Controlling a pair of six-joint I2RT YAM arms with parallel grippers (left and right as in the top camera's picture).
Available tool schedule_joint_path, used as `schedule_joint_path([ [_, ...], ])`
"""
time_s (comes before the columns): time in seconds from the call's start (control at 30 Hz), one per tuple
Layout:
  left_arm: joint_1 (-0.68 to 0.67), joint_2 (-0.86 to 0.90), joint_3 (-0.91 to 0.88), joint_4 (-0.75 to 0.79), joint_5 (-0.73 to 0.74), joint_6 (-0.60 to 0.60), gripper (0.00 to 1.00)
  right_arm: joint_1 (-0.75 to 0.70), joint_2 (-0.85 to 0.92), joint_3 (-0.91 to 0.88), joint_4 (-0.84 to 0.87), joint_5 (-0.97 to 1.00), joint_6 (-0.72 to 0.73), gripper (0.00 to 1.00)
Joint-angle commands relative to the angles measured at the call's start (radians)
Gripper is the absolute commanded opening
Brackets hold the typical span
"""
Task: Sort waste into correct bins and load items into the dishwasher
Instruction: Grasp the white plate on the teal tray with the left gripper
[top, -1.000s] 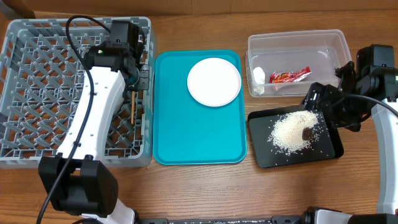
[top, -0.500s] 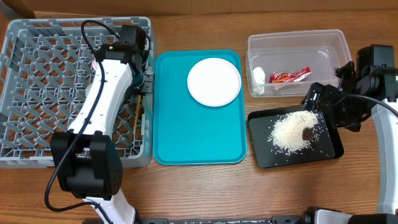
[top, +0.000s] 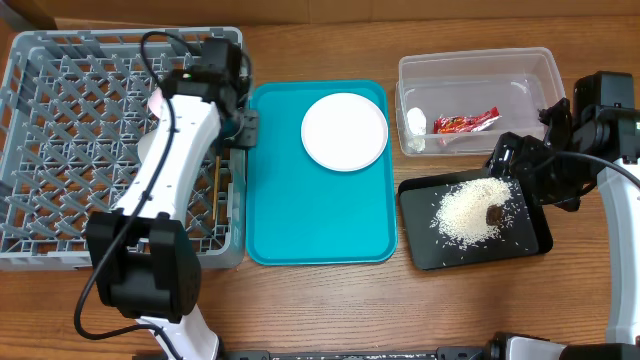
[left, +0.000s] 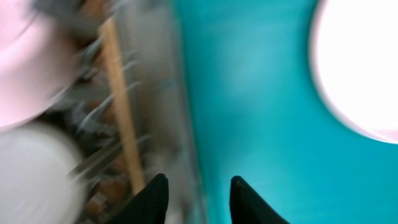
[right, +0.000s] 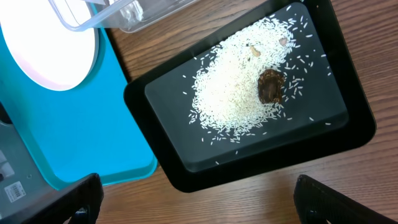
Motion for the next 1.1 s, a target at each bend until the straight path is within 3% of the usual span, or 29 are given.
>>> schedule_joint_path([
  [0.0,-0.075,0.003,0.035,0.035,0.095,0.075,0.39,-0.002,-0.010,0.009,0.005,0.000,-0.001,1.00],
  [0.3,-0.270,0.032,0.031,0.163,0.094,0.180,0.52,-0.002,-0.010,0.009,0.003,0.000,-0.001,1.00],
  [0.5,-0.344,0.129,0.031,0.202,0.094,0.189,0.56,-0.002,-0.010,0.009,0.003,0.000,-0.001,1.00],
  [0.87,-0.367,0.298,0.031,0.088,0.069,0.189,0.55,-0.002,-0.010,0.009,0.003,0.000,-0.001,1.00],
  [0.93,-0.367,0.306,0.030,0.051,0.045,0.189,0.48,-0.002,-0.010,0.009,0.003,0.000,-0.001,1.00],
  [1.07,-0.366,0.307,0.030,0.008,-0.002,0.188,0.20,-0.002,-0.010,0.009,0.003,0.000,-0.001,1.00],
])
